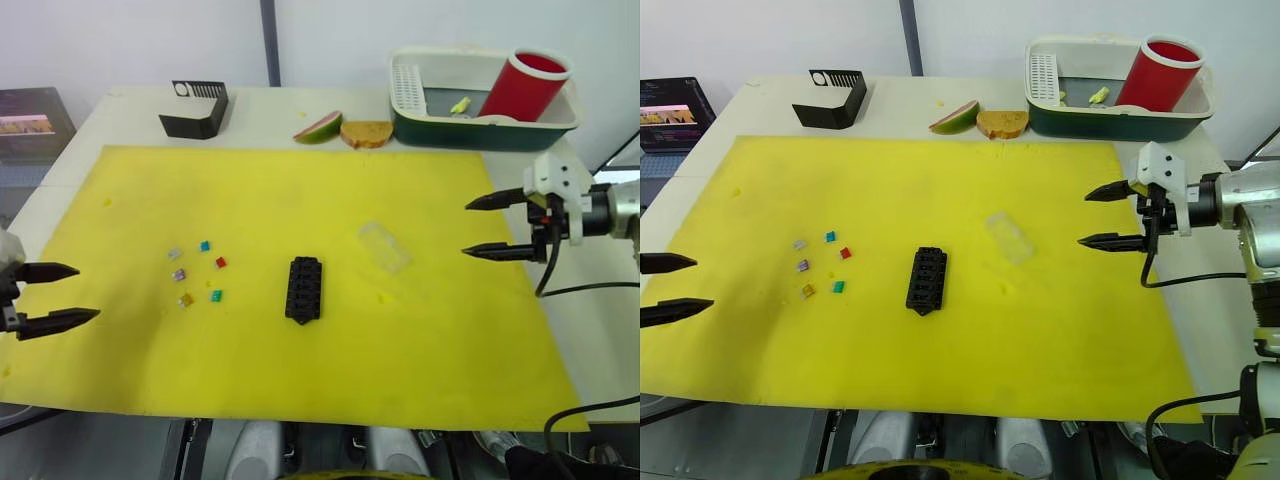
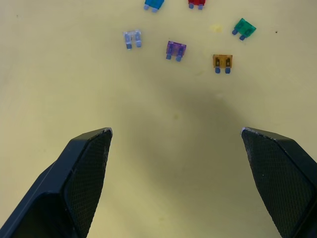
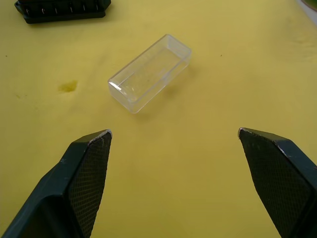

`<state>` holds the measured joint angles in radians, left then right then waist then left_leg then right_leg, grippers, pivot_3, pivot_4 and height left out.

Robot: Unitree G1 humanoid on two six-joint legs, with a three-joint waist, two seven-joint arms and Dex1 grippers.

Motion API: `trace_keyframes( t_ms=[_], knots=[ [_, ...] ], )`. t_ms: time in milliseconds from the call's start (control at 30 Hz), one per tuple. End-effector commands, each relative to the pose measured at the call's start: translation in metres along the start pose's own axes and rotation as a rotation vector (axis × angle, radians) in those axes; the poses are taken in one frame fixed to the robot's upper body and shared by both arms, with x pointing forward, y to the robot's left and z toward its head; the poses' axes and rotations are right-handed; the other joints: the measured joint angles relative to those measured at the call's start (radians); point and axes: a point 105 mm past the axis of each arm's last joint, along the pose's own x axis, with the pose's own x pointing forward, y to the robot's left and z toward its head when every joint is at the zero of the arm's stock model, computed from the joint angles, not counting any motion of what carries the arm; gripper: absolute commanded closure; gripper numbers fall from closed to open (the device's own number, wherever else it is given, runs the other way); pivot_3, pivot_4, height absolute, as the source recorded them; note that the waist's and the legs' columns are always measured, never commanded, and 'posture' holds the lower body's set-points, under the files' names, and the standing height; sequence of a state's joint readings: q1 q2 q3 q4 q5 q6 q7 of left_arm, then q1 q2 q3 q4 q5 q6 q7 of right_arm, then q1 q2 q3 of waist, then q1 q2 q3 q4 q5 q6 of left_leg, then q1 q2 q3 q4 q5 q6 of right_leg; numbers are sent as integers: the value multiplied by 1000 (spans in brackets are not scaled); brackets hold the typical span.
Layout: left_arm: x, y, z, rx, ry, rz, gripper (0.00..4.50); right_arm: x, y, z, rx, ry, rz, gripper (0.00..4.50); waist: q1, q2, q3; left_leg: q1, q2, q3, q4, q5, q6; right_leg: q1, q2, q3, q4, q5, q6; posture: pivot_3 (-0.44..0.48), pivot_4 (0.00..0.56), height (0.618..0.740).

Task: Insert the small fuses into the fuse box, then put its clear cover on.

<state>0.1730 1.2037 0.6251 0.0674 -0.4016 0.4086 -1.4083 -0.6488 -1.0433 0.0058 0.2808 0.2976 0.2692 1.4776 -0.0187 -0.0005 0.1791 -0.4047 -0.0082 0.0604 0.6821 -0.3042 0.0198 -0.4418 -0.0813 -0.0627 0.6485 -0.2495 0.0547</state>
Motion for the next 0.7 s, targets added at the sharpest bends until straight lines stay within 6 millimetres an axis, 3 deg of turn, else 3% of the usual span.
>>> trace_keyframes(
  t_ms=[33, 700],
  knots=[
    [-6, 2, 2, 31, 4, 35, 137, -8, -3, 10, -35, -9, -18, 116, 0, 0, 0, 0, 0, 0, 0, 0, 0, 0, 0, 0, 0, 0, 0, 0, 150, 740],
    [-4, 6, 6, 29, -12, 39, 137, 0, -3, 21, -18, -46, -35, 116, 0, 0, 0, 0, 0, 0, 1, 0, 0, 0, 0, 0, 1, 0, 0, 0, 150, 740]
  ],
)
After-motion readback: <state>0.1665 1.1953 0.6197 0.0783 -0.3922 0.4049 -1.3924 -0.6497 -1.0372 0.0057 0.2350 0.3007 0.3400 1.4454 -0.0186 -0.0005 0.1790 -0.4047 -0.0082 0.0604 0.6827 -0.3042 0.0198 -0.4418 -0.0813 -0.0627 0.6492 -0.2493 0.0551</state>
